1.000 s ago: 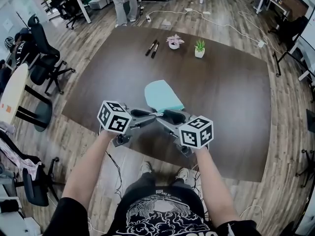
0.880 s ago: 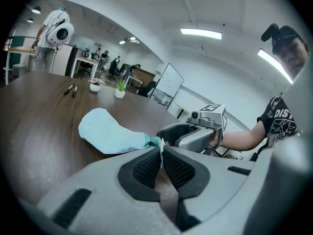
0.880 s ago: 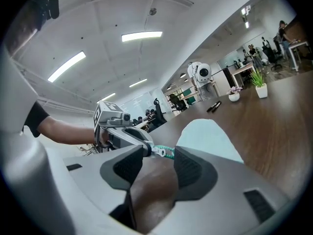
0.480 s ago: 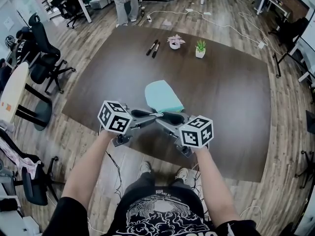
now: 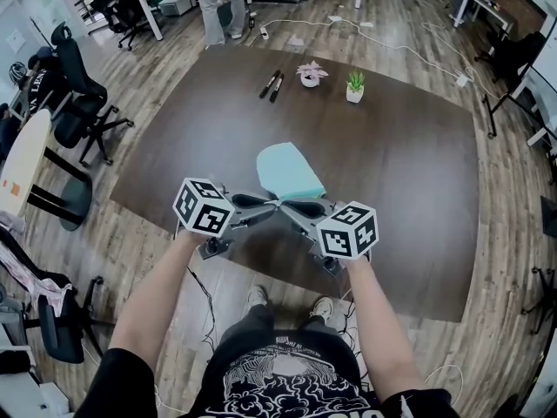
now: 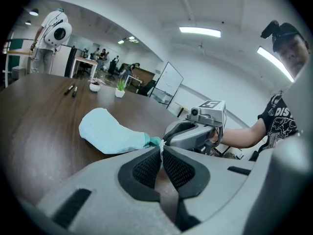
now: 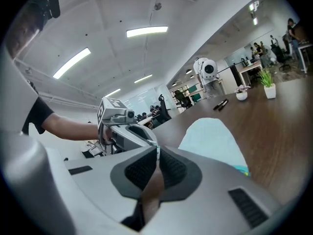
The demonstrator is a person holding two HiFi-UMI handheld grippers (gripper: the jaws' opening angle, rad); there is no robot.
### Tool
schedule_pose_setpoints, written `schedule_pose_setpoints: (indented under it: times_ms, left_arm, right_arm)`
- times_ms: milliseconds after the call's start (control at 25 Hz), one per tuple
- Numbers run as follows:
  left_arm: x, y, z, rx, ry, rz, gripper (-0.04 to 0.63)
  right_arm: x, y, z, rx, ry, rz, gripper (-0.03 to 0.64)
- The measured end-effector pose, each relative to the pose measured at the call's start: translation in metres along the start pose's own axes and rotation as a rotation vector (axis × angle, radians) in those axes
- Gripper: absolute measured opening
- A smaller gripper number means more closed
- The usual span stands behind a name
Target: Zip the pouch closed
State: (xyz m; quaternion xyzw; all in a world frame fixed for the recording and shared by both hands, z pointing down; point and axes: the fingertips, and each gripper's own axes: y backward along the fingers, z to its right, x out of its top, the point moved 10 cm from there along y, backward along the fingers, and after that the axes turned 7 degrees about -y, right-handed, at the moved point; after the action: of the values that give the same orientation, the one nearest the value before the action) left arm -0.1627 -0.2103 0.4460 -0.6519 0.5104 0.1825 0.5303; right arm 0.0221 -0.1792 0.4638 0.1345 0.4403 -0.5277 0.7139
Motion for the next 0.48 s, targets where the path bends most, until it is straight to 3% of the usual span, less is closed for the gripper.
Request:
schedule_pose_setpoints:
  times_ms: [480]
  left_arm:
    - [-0.0046,0.0013,0.0018,0.027,0.000,-0.007,0.023]
  right_arm:
    - [-0.0059,-0.0035,-0.0035,-0.058,-0.005,0.001,0.003]
